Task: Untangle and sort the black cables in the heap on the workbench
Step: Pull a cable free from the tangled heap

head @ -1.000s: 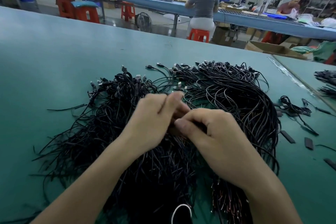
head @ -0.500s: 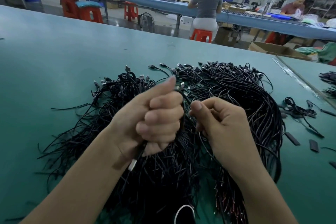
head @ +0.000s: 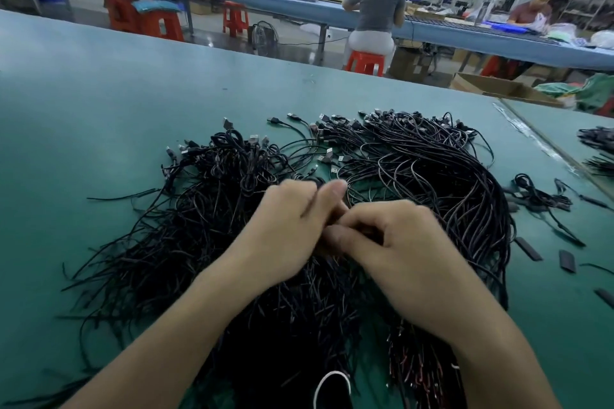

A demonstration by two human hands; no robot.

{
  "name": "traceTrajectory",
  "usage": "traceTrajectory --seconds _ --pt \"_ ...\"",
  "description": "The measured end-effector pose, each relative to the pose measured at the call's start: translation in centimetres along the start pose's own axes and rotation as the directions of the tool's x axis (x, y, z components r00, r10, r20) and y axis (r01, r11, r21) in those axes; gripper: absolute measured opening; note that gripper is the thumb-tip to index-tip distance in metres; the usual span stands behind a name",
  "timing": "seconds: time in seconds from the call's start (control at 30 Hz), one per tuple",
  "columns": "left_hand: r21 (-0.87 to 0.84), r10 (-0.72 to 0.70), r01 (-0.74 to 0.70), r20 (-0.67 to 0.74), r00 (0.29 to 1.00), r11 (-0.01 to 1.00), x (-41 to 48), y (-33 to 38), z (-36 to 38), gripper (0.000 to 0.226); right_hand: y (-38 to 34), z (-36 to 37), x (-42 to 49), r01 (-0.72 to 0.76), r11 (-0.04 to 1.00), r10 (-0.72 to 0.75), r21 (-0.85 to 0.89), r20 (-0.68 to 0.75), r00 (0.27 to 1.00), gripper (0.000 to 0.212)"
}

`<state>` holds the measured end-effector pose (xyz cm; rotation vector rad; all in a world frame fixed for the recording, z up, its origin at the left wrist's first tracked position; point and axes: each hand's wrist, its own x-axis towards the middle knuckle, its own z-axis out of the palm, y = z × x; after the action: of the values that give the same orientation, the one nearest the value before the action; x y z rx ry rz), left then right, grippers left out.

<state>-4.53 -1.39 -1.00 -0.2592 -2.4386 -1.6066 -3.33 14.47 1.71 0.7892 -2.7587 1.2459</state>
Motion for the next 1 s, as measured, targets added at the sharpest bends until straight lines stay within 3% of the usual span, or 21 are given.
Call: traceTrajectory --seconds 0.13,0.23,0.4,0.47,0.53,0.67,0.73,0.8,0.83,0.9,1.0 --pt "-0.1 -0.137 0.165 0.236 0.962 0.981 -0.5 0.8 0.0 0.07 0.1 -0.9 -0.1 0.069 0.978 -0.043 0.197 -0.132 0.99 0.013" --pt "-0.158 -0.158 0.24 0.408 0.899 0.958 -0.7 1.3 -0.5 0.069 0.5 -1.1 0.0 0.116 0.95 -0.036 0.29 -0.268 0.963 0.021" --pt "-0.466 -0.07 0.426 0.607 0.791 0.775 -0.9 1.4 -1.7 0.06 1.0 -0.6 0.5 0.085 0.827 -0.051 0.555 -0.077 0.996 0.018" --pt "-0.488 -0.074 0.461 0.623 0.779 0.741 -0.9 1.3 -1.7 0.061 1.2 -0.5 0.6 0.079 0.842 -0.063 0.533 -0.048 0.997 0.011" --pt "-0.487 -0.112 0.451 0.577 0.809 0.748 -0.8 1.4 -1.5 0.062 1.4 -0.5 0.7 0.084 0.861 -0.06 0.501 -0.064 0.996 0.012" --pt "-0.39 -0.155 0.292 0.345 0.926 0.873 -0.5 0.8 -0.4 0.065 1.7 -0.1 0.8 0.094 0.895 -0.057 0.435 -0.098 0.994 0.013" --pt "-0.355 -0.173 0.262 0.263 0.949 0.897 -0.3 0.4 -0.1 0.064 1.6 0.2 0.8 0.1 0.926 -0.05 0.365 -0.144 0.988 0.014" --pt "-0.501 -0.219 0.355 0.311 0.925 0.789 -0.4 0.6 -0.2 0.047 1.1 0.6 0.9 0.141 0.921 -0.069 0.363 -0.205 0.976 0.015" --pt "-0.582 -0.209 0.435 0.414 0.886 0.687 -0.5 0.9 -0.4 0.034 0.8 0.8 0.9 0.16 0.916 -0.078 0.367 -0.23 0.97 0.015" --pt "-0.62 -0.161 0.555 0.574 0.803 0.555 -0.3 1.7 -0.3 0.032 0.4 1.0 0.8 0.168 0.928 -0.077 0.332 -0.272 0.959 0.013" --pt "-0.58 -0.271 0.595 0.55 0.79 0.557 0.4 1.7 0.0 0.054 0.4 0.9 0.8 0.174 0.943 -0.073 0.283 -0.335 0.939 0.014"
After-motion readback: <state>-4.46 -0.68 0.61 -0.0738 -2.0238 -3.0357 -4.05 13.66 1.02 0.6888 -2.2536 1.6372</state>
